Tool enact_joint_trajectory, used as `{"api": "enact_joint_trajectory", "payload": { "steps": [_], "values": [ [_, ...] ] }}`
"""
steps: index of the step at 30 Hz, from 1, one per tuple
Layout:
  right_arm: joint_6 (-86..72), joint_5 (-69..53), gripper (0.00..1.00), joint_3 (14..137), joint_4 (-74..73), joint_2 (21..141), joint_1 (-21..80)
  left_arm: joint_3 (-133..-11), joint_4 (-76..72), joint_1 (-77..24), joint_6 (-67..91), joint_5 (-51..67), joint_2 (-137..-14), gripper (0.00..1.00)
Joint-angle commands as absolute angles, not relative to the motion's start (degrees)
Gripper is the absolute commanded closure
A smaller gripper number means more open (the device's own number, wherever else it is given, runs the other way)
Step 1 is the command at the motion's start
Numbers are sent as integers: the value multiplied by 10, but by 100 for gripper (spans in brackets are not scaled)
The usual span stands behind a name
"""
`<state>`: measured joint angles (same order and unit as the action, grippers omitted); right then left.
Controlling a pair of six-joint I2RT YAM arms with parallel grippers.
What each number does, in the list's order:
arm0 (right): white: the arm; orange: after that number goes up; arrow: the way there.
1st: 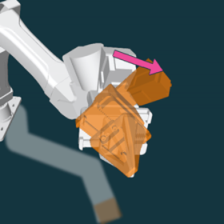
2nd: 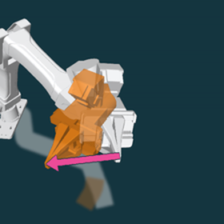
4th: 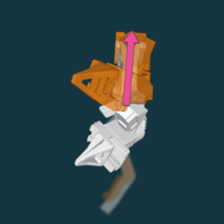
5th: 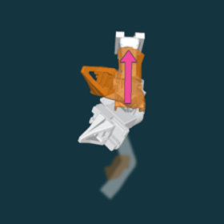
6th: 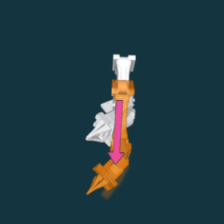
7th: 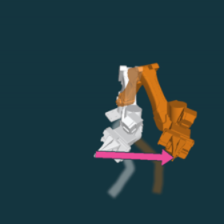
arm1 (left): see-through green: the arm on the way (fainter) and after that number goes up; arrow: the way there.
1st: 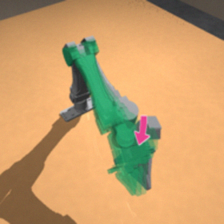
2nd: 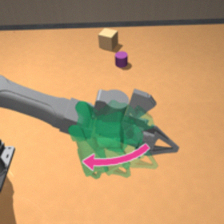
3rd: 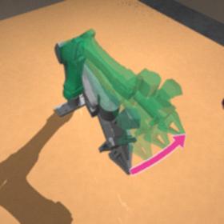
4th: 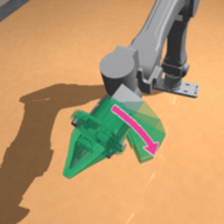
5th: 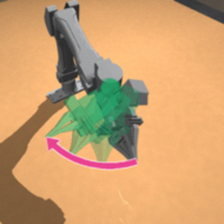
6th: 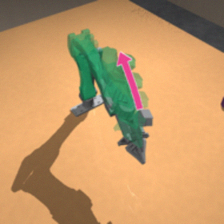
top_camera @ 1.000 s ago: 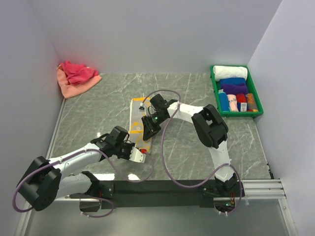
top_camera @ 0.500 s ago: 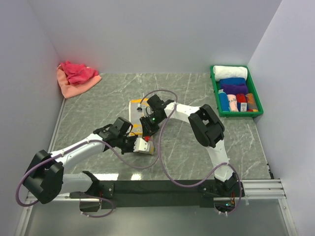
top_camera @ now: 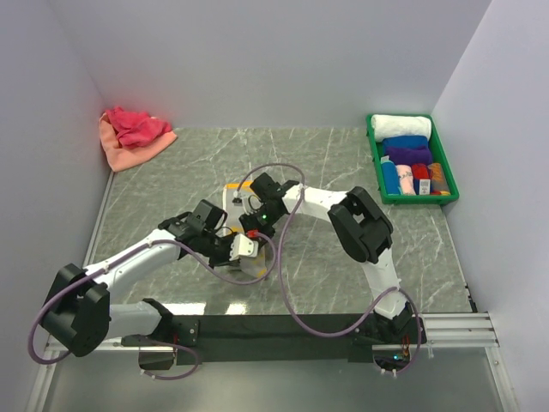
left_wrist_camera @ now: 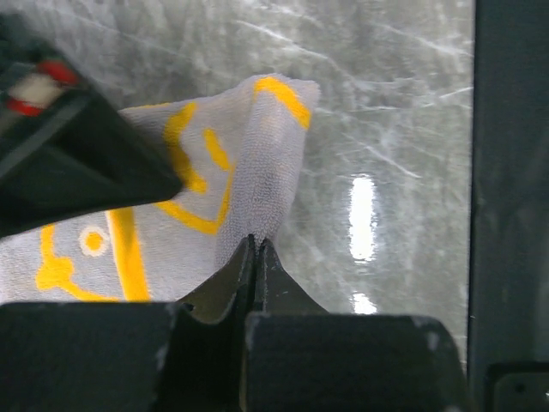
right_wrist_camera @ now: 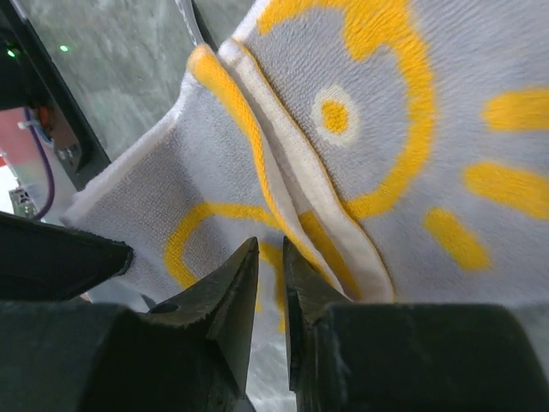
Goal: Roll the towels
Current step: Roll the towel
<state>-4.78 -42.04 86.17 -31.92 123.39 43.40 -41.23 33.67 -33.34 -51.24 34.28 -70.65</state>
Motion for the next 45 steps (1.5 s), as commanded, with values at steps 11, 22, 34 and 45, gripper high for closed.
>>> {"api": "enact_joint_trajectory", "payload": {
  "steps": [11,22,34,45],
  "values": [
    [-41,-397,75,934,-334,1238,410,-427,360,-323,-482,394,-688,100],
    [-6,-359,77,893,-326,1266,421,-488,309,-237,-420,419,-771,100],
    [14,-317,66,942,-366,1246,413,-458,186,-221,-358,352,-868,100],
    [-45,-421,54,884,-373,1166,303,-473,207,-217,-353,364,-911,99]
  ]
}}
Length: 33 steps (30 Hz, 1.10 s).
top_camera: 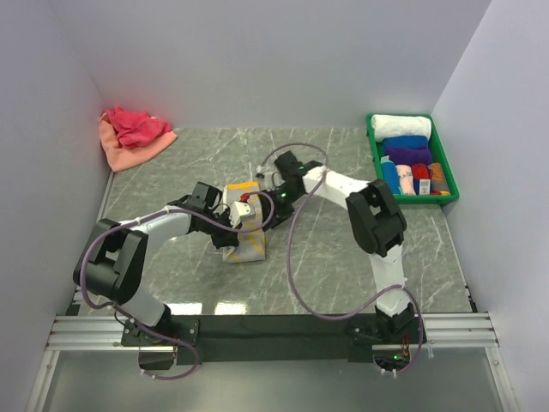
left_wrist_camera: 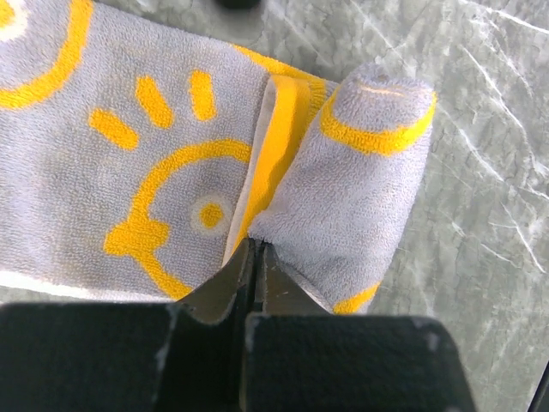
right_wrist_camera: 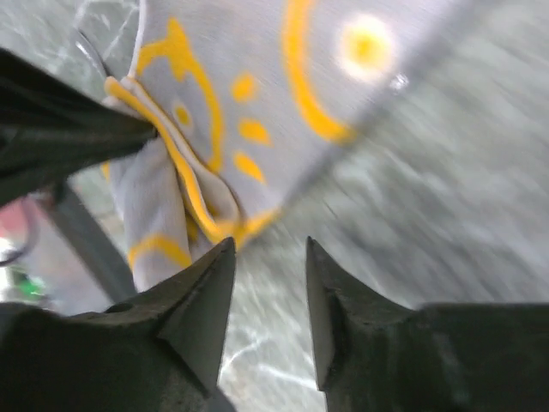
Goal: Roll the towels
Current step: Roll the towel
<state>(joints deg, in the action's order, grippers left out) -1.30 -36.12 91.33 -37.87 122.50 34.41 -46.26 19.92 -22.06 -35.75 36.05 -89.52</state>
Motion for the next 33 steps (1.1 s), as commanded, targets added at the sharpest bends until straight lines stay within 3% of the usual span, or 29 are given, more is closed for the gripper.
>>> {"api": "enact_joint_trajectory", "payload": {
  "steps": [1,7,17,26,33],
  "values": [
    [-57,-441,56,866,-357,1152,296,-475,210,-216,-349,364,-916,99],
    [-135,-500,69,711,-192,1002,265,-520,257,-200,-335,383,-973,99],
    [-73,-416,81,611,-93,819,271,-591,324,-178,-345,385,-1070,99],
    [111,-307,88,668,-201,810,416,-630,357,-169,-351,379,-1119,98],
    [120,-146,88,640,-119,866,511,-649,370,-160,-350,378,-1147,98]
  ]
}}
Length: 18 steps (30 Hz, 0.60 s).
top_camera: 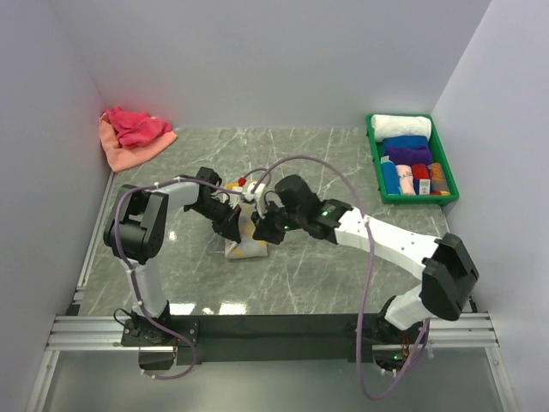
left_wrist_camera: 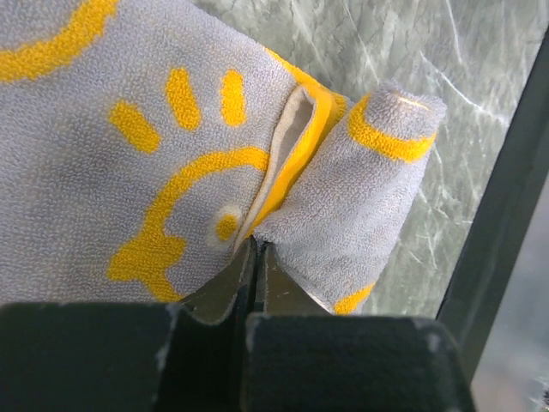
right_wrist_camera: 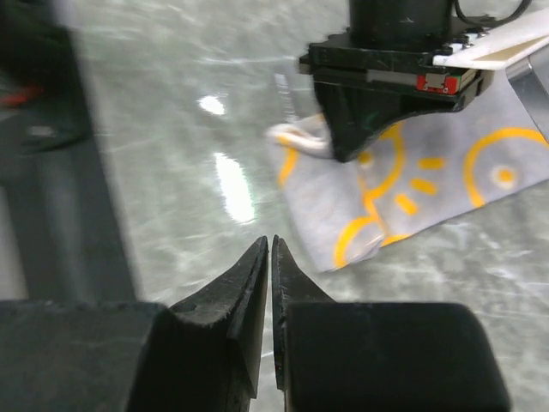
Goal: Roll the towels
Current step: Roll the towel
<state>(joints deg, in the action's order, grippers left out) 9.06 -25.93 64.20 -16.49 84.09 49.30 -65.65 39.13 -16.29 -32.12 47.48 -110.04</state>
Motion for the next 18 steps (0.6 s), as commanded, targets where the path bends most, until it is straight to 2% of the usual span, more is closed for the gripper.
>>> {"api": "enact_joint_trajectory", "payload": {
  "steps": [1,3,10,18],
  "values": [
    [127,-119,88,635,-107,885,526,-650,374,-158,-351,378,-1150,98],
    [135,-69,88,635,-77,903,537,-657,377,-156,-352,377,-1158,98],
    [145,-40,88,633,-50,968,542,-662,379,-149,-350,380,-1165,98],
    [137,-60,90,608,-47,1016,543,-655,373,-139,-341,387,-1164,93]
  ]
}}
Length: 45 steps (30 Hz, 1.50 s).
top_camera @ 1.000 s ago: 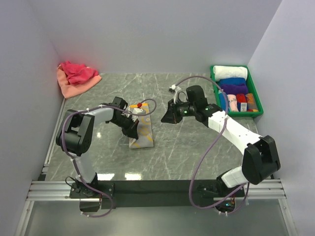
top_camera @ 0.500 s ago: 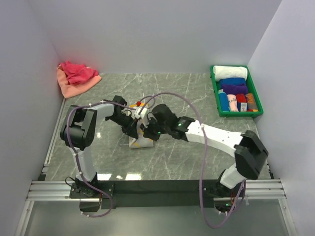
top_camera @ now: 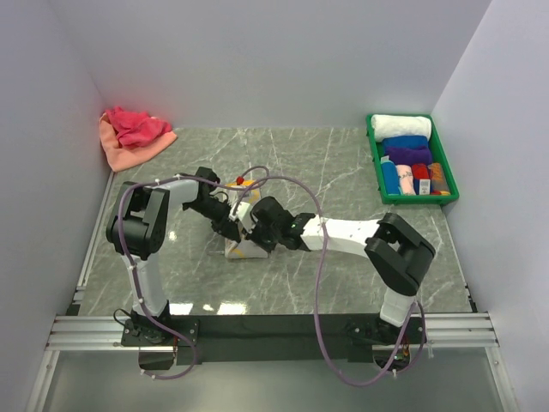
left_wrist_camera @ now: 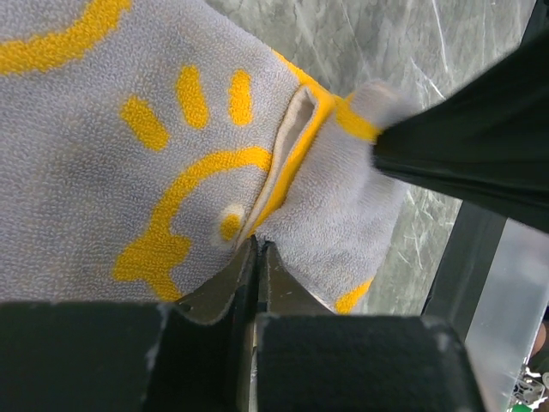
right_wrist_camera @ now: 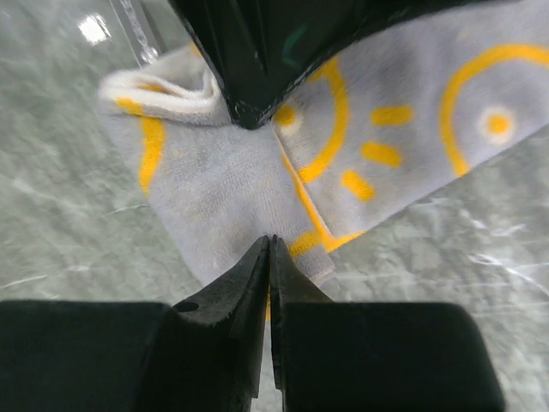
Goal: Roll the towels
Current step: Roll the towel
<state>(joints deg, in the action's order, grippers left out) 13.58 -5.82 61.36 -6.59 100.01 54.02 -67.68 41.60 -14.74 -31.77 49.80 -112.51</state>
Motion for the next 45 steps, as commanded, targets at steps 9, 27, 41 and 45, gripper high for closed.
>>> {"api": "enact_joint_trajectory", "payload": {
  "steps": [9,27,41,45],
  "values": [
    [122,-99,92,634,-81,1074,542,-664,394,-78,-328,440,-1158,77],
    [106,-204,91,700,-173,1119,532,-547,475,114,-566,507,-819,50],
    [99,-366,90,828,-350,1226,490,-216,372,-62,-843,438,-357,20],
    [105,-387,90,859,-380,1256,483,-170,282,-184,-794,365,-330,19]
  ]
}}
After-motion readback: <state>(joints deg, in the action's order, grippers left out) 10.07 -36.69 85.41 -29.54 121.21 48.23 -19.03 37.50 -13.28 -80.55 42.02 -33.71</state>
